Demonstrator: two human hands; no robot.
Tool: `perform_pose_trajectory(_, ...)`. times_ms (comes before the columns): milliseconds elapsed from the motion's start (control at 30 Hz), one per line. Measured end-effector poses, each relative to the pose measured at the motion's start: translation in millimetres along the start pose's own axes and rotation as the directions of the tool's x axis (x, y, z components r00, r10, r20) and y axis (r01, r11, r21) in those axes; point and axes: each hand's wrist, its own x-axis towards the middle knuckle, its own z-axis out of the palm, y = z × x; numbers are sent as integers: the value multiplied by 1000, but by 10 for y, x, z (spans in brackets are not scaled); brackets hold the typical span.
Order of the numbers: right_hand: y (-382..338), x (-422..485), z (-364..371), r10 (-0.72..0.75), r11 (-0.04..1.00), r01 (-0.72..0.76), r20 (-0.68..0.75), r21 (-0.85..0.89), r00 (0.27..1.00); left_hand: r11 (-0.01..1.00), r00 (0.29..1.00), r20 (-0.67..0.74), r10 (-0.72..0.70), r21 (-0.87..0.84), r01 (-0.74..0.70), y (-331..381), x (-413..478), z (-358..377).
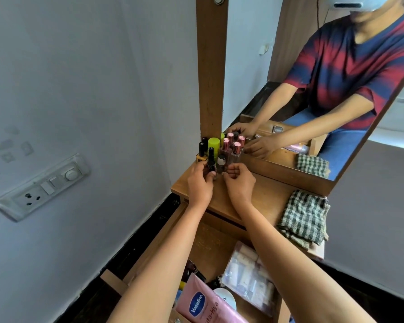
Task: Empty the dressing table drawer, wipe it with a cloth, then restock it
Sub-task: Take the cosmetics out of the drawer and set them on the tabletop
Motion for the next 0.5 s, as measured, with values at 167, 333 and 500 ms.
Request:
perform_pose_trajectory(167,54,-111,-155,-115,993,106,270,47,956,999,1000,26,18,-49,-16,27,-70,31)
perform_pose_trajectory(333,53,-117,-157,-94,995,97,193,-2,977,997,997,61,41,-66,-37,49,-102,11)
perform_pose_trajectory(500,14,-77,-87,-27,999,29,69,-33,997,999,999,51,19,-40,-17,-38,-81,-19)
